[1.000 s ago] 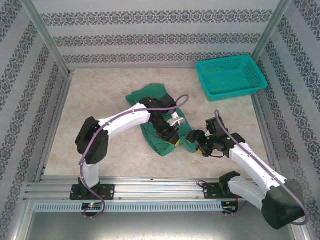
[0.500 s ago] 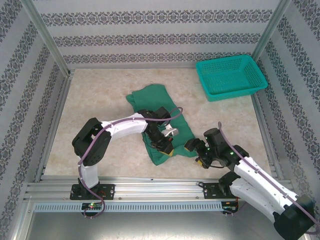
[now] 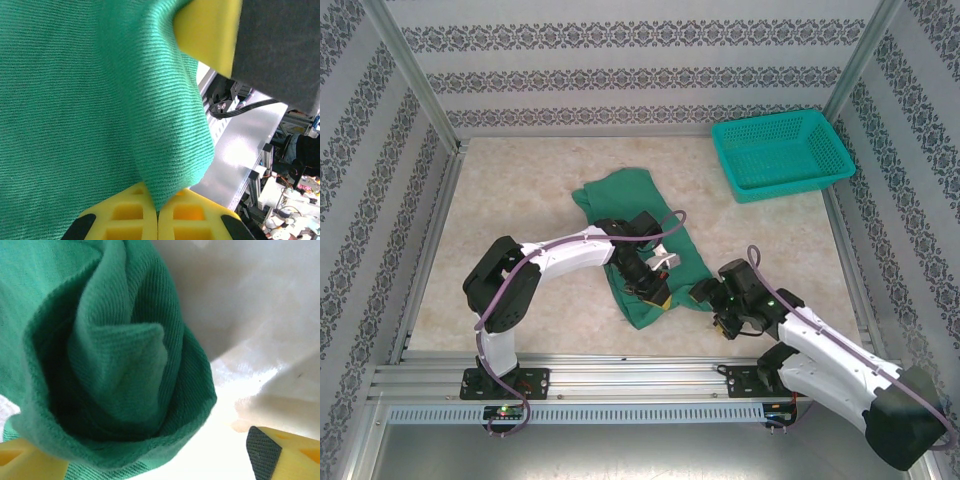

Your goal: Roll up the long pants

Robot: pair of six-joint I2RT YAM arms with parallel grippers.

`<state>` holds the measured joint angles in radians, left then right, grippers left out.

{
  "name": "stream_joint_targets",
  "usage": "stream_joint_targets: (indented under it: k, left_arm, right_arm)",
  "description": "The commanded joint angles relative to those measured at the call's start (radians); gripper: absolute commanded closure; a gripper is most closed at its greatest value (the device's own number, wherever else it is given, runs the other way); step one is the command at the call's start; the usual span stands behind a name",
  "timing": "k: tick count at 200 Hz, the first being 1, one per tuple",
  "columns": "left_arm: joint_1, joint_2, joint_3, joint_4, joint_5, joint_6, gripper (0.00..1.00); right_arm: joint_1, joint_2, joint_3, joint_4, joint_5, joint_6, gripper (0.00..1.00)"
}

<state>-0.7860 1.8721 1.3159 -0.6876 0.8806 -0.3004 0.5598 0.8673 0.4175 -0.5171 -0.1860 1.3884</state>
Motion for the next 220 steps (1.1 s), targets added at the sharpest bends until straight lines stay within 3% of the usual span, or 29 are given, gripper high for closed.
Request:
stream_joint_targets:
  k: [1, 71, 76, 83, 93, 123, 145, 169, 199, 220]
  left_arm:
    - [-0.009, -0.049, 0.019, -0.018, 0.049, 0.035, 0.95]
    - [-0.007, -0.024, 0.081, -0.087, 0.063, 0.093, 0.96]
    - [-0.006, -0.024, 0.084, -0.09, 0.064, 0.096, 0.96]
    - [-0.003, -0.022, 0.087, -0.095, 0.064, 0.101, 0.96]
    - [0.002, -0.017, 0.089, -0.108, 0.064, 0.115, 0.96]
    - [0.055, 0.017, 0.092, -0.18, 0.015, 0.176, 0.95]
    - [0.111, 0.055, 0.105, -0.213, -0.048, 0.209, 0.82]
    - [0.134, 0.107, 0.145, -0.252, -0.188, 0.235, 0.63]
    - [0.134, 0.156, 0.193, -0.26, -0.369, 0.242, 0.58]
    - [0.131, 0.098, 0.161, -0.207, -0.504, 0.219, 0.59]
  right_arm:
    - [-0.025, 0.036, 0.062, 0.031, 0.075, -0.032, 0.12]
    - [-0.072, 0.194, 0.185, 0.089, 0.076, -0.123, 0.24]
    - [-0.073, 0.202, 0.189, 0.1, 0.067, -0.129, 0.33]
    - [-0.076, 0.217, 0.192, 0.112, 0.056, -0.136, 0.54]
    - [-0.081, 0.231, 0.199, 0.123, 0.044, -0.139, 1.0]
    - [-0.101, 0.253, 0.239, 0.103, 0.036, -0.164, 1.0]
    - [-0.126, 0.3, 0.281, 0.092, 0.017, -0.2, 1.0]
    - [-0.158, 0.377, 0.317, 0.123, -0.026, -0.229, 1.0]
    - [-0.183, 0.518, 0.406, 0.144, -0.071, -0.282, 1.0]
    - [-0.192, 0.635, 0.488, 0.167, -0.107, -0.31, 1.0]
